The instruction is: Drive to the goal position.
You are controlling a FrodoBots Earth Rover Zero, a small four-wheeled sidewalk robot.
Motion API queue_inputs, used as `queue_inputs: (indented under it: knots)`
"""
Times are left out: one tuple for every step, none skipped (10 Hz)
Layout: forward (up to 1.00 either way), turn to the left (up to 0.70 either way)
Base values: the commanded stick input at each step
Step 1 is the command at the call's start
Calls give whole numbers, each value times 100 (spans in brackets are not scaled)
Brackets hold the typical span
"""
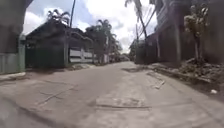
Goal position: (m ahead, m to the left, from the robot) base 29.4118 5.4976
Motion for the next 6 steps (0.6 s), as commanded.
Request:
queue_inputs:
  knots:
    - [100, 0]
    - [100, 0]
    - [100, 0]
    - [100, 0]
    - [100, 0]
    - [100, 0]
